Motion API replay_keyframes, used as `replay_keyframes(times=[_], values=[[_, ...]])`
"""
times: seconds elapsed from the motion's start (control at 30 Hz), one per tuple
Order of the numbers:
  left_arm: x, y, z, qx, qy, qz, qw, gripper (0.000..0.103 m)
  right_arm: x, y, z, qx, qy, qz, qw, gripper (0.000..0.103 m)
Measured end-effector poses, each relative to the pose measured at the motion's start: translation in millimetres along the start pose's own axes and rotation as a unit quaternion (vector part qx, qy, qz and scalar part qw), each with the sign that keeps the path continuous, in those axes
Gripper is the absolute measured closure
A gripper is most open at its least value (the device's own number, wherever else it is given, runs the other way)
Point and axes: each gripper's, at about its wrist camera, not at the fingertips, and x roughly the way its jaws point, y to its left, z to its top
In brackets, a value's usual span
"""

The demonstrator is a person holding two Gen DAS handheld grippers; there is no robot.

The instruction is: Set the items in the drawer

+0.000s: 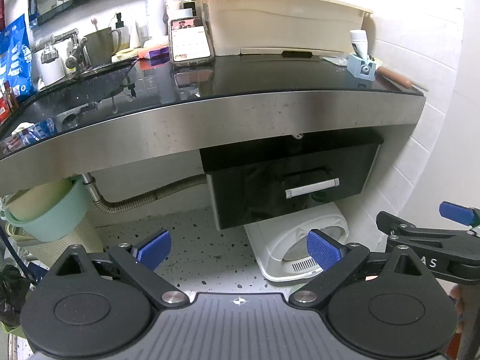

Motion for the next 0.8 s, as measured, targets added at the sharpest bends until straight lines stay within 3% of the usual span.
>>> replay_keyframes(times=[0.33,0.57,0.8], values=[[2.0,5.5,-2.3,-0.004,0.001,0.004,1.0,0.005,19.1,-12.0,-9.8,-0.059,-0.092,0.067,0.992,0.0],[1.5,8.2,-3.7,-0.003,-0.004,0.007,1.0,0.005,46.1,-11.6,1.2,-0.117,-0.074,0.097,0.986,0.0],[0.9,12.2,-5.9,-0.003,-0.004,0.005,1.0,0.005,69.4,-2.5,0.4,-0.185,-0.089,0.082,0.975,0.0]])
